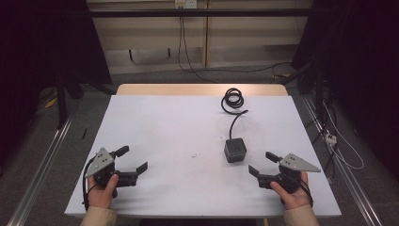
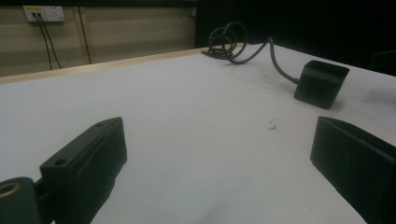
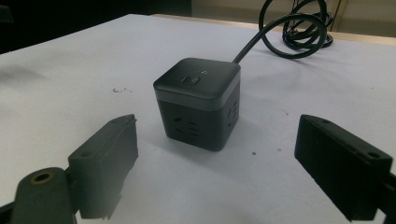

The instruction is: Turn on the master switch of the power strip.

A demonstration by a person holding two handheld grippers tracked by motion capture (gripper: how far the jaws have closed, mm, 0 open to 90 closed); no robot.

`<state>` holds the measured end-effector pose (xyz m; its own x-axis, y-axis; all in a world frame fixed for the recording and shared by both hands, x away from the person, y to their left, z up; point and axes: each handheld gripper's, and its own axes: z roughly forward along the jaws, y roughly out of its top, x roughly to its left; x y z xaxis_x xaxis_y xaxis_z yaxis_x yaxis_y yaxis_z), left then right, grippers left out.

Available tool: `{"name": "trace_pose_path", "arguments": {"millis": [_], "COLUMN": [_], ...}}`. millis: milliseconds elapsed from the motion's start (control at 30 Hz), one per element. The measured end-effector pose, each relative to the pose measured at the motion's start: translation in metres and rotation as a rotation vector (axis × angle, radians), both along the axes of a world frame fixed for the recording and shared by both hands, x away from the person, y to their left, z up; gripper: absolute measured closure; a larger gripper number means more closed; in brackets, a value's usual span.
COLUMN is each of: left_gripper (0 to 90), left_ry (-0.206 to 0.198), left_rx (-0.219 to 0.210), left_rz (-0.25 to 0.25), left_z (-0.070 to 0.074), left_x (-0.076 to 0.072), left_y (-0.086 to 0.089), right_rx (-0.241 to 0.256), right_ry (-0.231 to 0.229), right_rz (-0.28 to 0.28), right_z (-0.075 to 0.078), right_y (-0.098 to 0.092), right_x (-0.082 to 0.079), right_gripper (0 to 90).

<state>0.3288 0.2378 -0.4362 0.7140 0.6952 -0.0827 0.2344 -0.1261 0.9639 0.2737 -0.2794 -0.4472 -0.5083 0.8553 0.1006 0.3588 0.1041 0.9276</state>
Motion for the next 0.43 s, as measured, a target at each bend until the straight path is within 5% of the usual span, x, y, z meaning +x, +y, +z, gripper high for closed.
{"name": "trace_pose_path", "arguments": {"millis": [433], "left_gripper": [3.4], "left_ry": [0.007], "left_rx": [-0.004], "left_rz": [0.008], "left_z": [-0.0004], "left_x": [0.0015], "left_y": [-0.0006], "right_rx": [-0.009], "right_ry": [0.004], "right_rz": [-0.001], "right_z": [-0.0019], "right_y": [-0.0019], "right_x": [-0.0012], "right_gripper": [12.8]}}
